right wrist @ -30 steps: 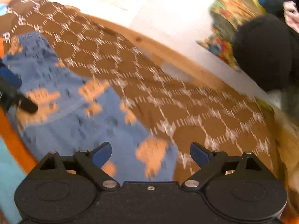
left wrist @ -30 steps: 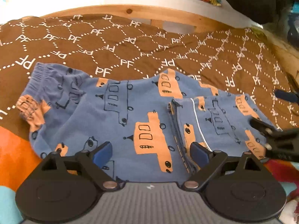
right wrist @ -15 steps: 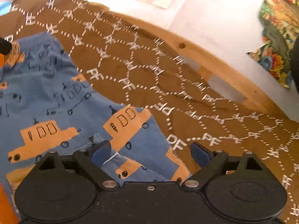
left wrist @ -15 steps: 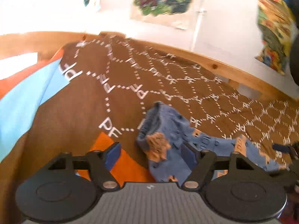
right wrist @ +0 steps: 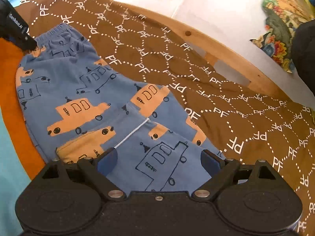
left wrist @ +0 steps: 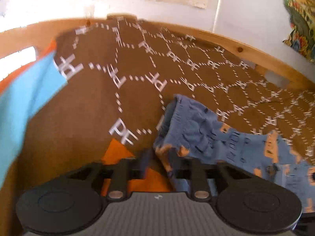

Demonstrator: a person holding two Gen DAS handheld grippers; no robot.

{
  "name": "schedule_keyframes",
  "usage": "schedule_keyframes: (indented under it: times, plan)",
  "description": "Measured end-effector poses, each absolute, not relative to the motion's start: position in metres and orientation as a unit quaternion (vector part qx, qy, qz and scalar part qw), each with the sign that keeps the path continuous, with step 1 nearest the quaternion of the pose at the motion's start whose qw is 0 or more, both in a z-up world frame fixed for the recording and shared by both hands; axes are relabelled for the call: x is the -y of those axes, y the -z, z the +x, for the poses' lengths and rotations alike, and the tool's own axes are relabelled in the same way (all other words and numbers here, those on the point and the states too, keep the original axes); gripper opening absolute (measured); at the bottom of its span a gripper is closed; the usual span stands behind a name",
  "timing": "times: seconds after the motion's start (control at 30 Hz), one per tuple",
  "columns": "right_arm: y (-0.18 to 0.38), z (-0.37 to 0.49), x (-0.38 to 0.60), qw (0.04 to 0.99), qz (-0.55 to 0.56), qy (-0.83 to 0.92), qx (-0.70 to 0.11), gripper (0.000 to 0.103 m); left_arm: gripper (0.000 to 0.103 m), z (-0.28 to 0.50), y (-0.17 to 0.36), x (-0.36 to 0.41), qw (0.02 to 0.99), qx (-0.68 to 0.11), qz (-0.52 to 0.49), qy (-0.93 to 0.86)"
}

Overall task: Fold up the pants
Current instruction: 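Grasp the elastic waistband of the blue pants with the left gripper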

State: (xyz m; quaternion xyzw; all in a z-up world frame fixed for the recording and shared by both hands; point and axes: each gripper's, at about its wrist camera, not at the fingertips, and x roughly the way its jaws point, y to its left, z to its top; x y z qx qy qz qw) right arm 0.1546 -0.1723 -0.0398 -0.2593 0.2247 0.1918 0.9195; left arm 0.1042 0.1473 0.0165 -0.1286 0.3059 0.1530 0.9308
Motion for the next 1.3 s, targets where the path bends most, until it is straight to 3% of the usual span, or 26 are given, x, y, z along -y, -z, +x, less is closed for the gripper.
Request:
schedule_keyframes:
  times: [0.13,0.3,0.5,0.57,0.63,0.67,0.9,1.3]
  plan:
    - [0.041,0.154,0.174,0.921,-0.256,-0.193,-0.223,0.092,0.050,0.111,-0.011,-0.144,0.937,-0.299,-0.118,-0.135]
    - [0.042,0.154,0.174,0.922,-0.254,-0.193,-0.221,0.093,0.059,0.117,0.000,-0.169,0.935,-0.258,-0.226,-0.096]
    - [0.042,0.155,0.175,0.922,-0.252,-0.193,-0.221,0.093,0.059,0.116,0.009,-0.185,0.933,-0.239,-0.260,-0.065]
    - [0.042,0.154,0.175,0.922,-0.252,-0.193,-0.221,0.093,0.052,0.117,0.008,-0.183,0.933,-0.245,-0.254,-0.075]
    - [0.043,0.154,0.175,0.922,-0.252,-0.193,-0.220,0.093,0.027,0.121,0.007,-0.181,0.927,-0.257,-0.252,-0.105]
    - [0.043,0.154,0.175,0.922,-0.252,-0.194,-0.220,0.093,0.024,0.123,0.006,-0.181,0.924,-0.261,-0.253,-0.119]
    - [0.044,0.155,0.175,0.923,-0.251,-0.192,-0.220,0.094,0.021,0.130,-0.005,-0.147,0.936,-0.276,-0.149,-0.160]
    - [0.047,0.155,0.174,0.927,-0.252,-0.180,-0.212,0.099,0.019,0.125,-0.005,-0.151,0.935,-0.276,-0.157,-0.160]
